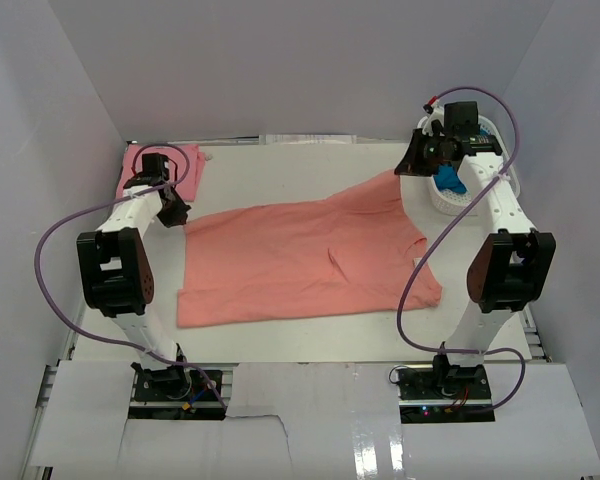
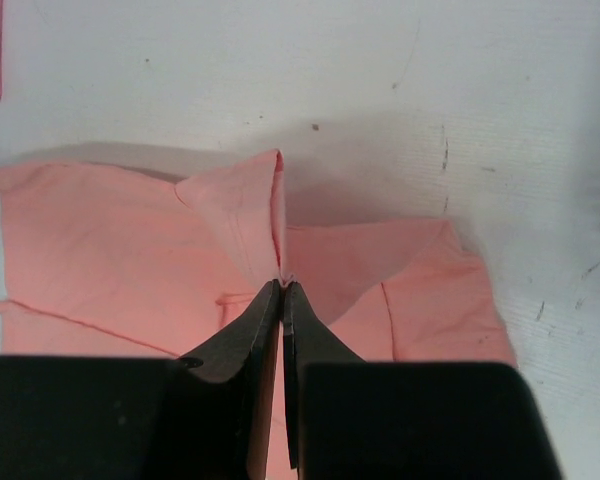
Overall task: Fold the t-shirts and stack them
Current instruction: Grap the side of the flattened tshirt furthest away from the robot with both arms
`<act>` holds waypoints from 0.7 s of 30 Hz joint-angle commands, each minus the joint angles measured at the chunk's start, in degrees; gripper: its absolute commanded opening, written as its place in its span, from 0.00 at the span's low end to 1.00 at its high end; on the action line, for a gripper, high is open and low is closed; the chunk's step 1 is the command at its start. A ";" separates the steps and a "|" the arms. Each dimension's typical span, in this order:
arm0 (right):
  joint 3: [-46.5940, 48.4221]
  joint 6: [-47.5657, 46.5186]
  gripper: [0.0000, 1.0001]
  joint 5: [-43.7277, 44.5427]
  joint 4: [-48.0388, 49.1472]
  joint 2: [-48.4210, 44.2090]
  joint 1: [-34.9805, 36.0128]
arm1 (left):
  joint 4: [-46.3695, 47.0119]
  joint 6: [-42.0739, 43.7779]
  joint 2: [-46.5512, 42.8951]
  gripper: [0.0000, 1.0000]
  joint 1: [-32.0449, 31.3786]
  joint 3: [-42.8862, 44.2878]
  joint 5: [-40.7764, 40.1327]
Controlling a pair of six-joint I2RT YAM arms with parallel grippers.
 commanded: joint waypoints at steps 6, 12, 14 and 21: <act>-5.17 -1.16 0.08 0.27 3.06 -4.49 -1.38 | 2.67 -0.76 -5.63 0.00 0.19 -0.33 -1.49; -8.95 -1.07 0.08 1.15 3.23 -7.30 -1.73 | 2.76 -1.38 -7.39 0.00 0.19 -2.87 -1.75; -10.44 -1.16 0.08 1.68 3.32 -8.36 -1.90 | 3.28 -1.29 -8.71 0.00 0.28 -4.27 -1.84; -17.74 -0.90 0.08 2.21 5.78 -14.25 -1.99 | 4.69 -1.64 -12.05 0.00 0.81 -7.62 -1.49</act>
